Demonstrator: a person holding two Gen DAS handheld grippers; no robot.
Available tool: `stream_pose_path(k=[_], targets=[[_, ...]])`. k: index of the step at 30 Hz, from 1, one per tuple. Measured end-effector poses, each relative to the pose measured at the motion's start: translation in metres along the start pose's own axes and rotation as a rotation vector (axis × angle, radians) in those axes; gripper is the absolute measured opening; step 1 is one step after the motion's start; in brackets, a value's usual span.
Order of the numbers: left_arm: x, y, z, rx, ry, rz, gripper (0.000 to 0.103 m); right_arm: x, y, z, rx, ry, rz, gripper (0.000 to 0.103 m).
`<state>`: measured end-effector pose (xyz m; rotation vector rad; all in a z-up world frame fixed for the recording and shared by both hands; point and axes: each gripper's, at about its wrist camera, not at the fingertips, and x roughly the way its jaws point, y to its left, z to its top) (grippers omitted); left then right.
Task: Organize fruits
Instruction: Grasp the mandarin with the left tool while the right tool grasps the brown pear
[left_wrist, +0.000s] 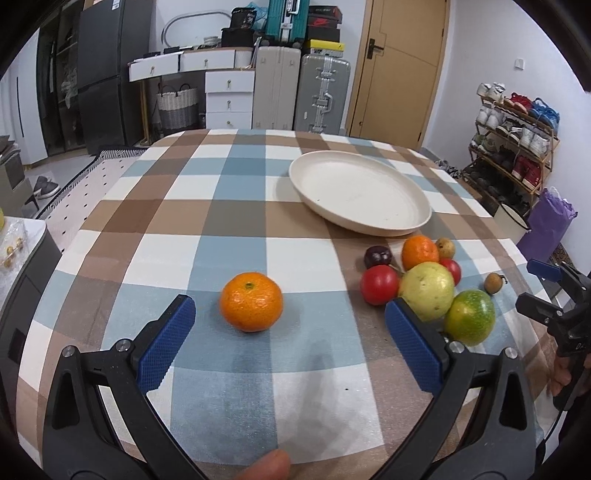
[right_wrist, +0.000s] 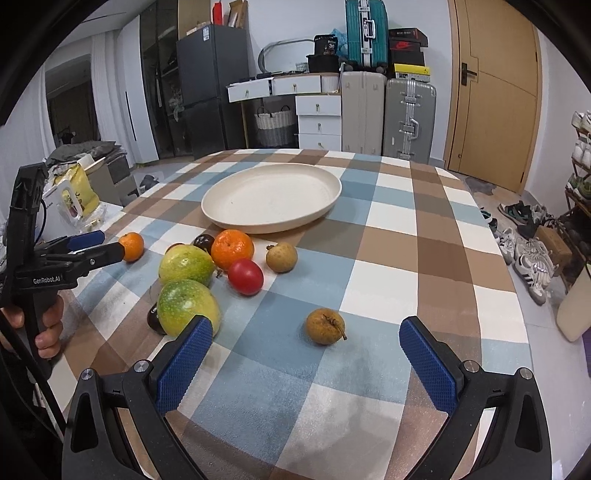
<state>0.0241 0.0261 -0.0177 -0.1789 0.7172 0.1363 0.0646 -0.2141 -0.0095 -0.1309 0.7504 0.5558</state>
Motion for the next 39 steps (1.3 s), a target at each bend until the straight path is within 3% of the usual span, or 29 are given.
stream_pose_path(k=[14, 18, 22, 25, 32, 35, 37, 39], targets=[[0.04, 0.022, 0.014, -0.06, 0.105, 0.082, 0.102, 0.026, -0.013, 0.011, 0.047, 0.078, -0.01, 0.103], [0.05, 0.026, 0.018, -0.07, 0.119, 0.08, 0.097, 0.036, -0.017, 0.012, 0.075, 0.101, -0.001, 0.102], [0.056, 0.026, 0.02, -0.058, 0.137, 0.075, 0.085, 0.046, -0.023, 0.012, 0.102, 0.126, 0.01, 0.098], [0.06, 0.025, 0.02, -0.056, 0.156, 0.069, 0.077, 0.054, -0.024, 0.012, 0.111, 0.151, 0.01, 0.086], [0.061, 0.021, 0.02, -0.033, 0.164, 0.067, 0.067, 0.06, -0.024, 0.012, 0.098, 0.162, 0.004, 0.082], [0.061, 0.019, 0.02, -0.019, 0.164, 0.066, 0.058, 0.058, -0.022, 0.011, 0.092, 0.163, -0.006, 0.079], [0.061, 0.016, 0.021, -0.004, 0.161, 0.067, 0.045, 0.056, -0.023, 0.01, 0.093, 0.159, -0.012, 0.075], [0.061, 0.015, 0.021, 0.008, 0.162, 0.062, 0.038, 0.053, -0.024, 0.008, 0.101, 0.154, -0.009, 0.068]])
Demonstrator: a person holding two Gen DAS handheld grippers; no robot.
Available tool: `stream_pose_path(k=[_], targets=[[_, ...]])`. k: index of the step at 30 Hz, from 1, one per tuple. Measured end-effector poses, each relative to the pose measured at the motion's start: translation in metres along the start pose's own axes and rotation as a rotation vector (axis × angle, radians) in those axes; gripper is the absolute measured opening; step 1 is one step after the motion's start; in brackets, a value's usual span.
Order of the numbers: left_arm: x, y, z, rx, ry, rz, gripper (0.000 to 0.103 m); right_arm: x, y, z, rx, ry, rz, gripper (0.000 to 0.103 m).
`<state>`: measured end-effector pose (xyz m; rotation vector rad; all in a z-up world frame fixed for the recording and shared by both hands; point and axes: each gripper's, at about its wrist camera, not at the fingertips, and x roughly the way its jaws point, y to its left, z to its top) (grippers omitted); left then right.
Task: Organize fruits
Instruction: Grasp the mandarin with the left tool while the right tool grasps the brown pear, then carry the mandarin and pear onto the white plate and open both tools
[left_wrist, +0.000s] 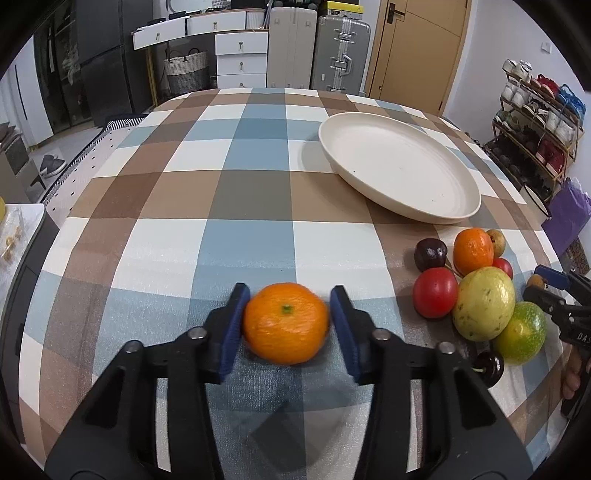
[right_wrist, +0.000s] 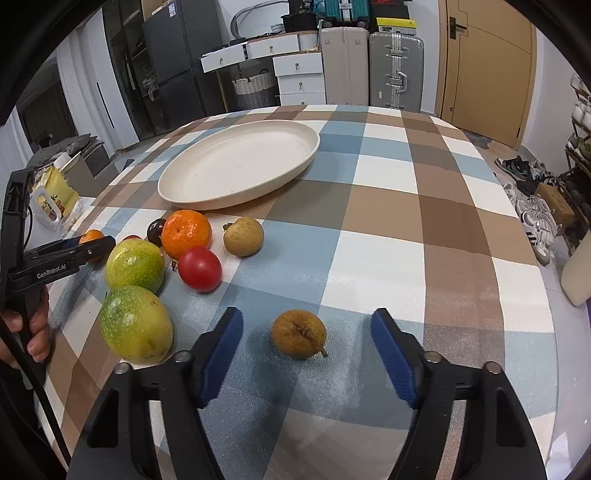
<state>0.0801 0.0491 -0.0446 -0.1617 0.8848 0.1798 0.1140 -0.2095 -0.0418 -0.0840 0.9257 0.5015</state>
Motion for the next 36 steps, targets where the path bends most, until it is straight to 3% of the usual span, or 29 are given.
stream_pose_path(k=[11, 22, 36], targets=[[-0.012, -0.008, -0.004, 0.01, -0.019, -0.062, 0.038, -0.006, 0.003, -0.005, -0.016, -0.007, -0.001, 0.028], [-0.041, -0.025, 0.002, 0.036, -0.076, -0.104, 0.038, -0.037, 0.018, 0.004, -0.024, -0.087, 0.053, 0.028], [-0.079, -0.036, 0.035, 0.048, -0.161, -0.141, 0.038, -0.077, 0.033, 0.052, -0.024, -0.207, 0.135, 0.028]])
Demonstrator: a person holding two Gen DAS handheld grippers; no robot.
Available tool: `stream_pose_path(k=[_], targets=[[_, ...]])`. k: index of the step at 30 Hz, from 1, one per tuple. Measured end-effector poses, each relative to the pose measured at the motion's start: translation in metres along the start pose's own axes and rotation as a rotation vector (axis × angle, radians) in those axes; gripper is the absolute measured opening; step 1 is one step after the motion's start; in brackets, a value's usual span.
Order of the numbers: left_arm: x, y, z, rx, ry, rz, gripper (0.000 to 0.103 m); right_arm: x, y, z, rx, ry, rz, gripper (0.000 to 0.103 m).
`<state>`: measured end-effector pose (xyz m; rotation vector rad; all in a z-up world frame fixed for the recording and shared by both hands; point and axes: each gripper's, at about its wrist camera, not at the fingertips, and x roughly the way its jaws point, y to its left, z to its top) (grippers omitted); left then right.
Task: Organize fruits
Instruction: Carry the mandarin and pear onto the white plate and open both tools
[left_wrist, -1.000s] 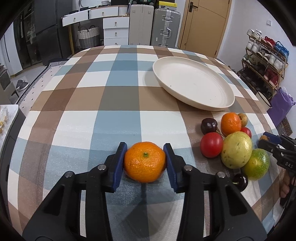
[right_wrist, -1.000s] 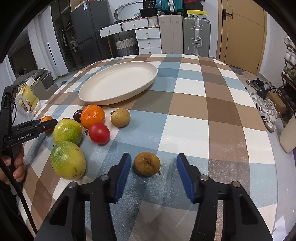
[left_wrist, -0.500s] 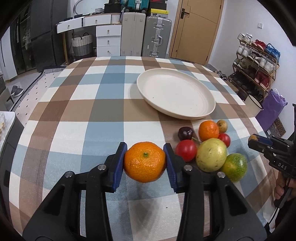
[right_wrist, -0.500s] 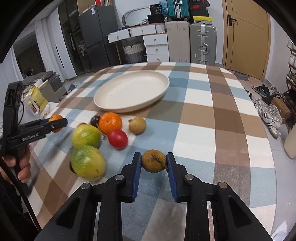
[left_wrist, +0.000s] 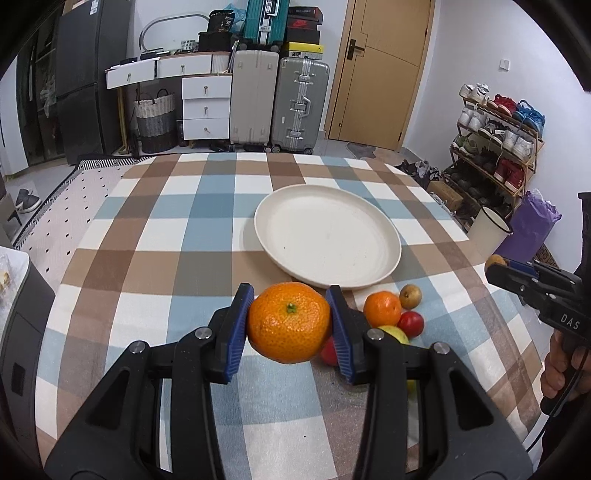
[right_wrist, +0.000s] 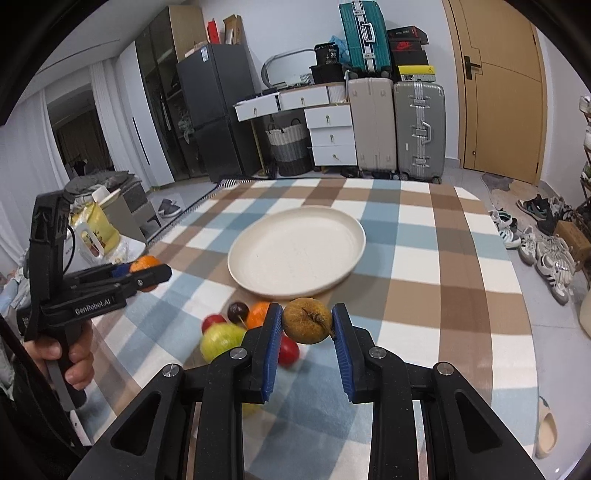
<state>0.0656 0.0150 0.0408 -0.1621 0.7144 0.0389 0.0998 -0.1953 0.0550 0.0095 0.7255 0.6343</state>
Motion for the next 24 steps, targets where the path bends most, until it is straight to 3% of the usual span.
stream_pose_path(k=[16, 24], targets=[[0.01, -0.015, 0.049, 0.033, -0.032, -0.025, 0.038, 0.013, -0.005, 0.061, 0.008, -0.038, 0.036, 0.028], [0.043, -0.015, 0.066, 0.036, -0.003, -0.016, 0.038, 0.047, -0.011, 0.069, 0.006, 0.013, 0.032, 0.028]])
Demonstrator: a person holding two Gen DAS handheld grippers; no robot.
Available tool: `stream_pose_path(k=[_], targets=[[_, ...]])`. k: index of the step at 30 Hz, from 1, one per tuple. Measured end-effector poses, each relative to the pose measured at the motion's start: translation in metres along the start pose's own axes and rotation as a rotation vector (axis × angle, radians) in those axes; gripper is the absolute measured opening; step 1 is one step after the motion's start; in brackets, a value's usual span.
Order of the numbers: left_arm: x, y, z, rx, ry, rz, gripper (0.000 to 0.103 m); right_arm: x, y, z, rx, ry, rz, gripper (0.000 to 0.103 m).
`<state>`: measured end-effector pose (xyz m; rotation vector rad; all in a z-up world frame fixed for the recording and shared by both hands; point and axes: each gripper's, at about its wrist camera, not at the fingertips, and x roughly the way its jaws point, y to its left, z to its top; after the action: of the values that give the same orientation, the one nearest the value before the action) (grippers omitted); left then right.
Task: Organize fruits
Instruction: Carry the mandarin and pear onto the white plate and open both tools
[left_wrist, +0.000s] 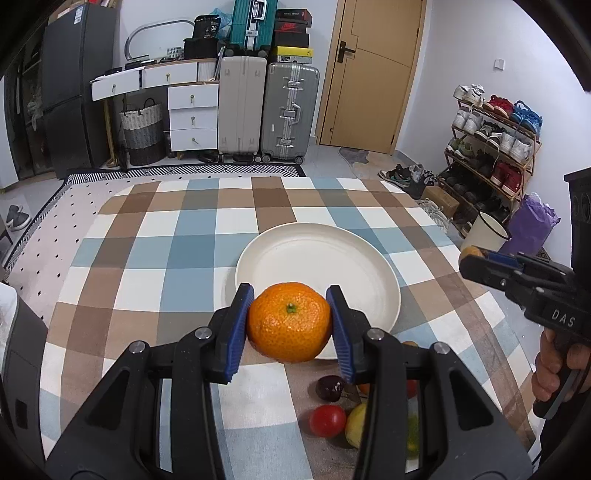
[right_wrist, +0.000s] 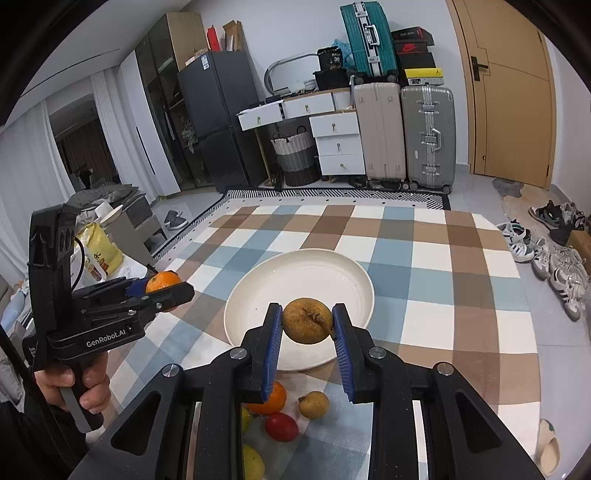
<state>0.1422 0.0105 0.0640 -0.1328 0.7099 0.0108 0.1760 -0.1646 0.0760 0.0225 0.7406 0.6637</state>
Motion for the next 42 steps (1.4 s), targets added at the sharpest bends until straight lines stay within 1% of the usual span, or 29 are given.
stream_pose_path(k=[12, 24, 33, 42], targets=[[0.049, 0.004, -0.003, -0.003, 0.067, -0.011, 0.038, 0.045, -0.01, -0.011, 0.01, 0.05, -0.002, 0.028], [0.09, -0.004, -0.011, 0.011, 0.12, -0.005, 0.038, 0.085, -0.014, -0.023, 0.005, 0.107, 0.005, 0.028], [0.117, -0.012, -0.016, 0.035, 0.148, -0.004, 0.038, 0.104, -0.009, -0.029, 0.009, 0.135, 0.023, 0.028], [0.127, -0.013, -0.018, 0.041, 0.172, 0.003, 0.038, 0.108, -0.006, -0.029, 0.003, 0.142, 0.016, 0.028]])
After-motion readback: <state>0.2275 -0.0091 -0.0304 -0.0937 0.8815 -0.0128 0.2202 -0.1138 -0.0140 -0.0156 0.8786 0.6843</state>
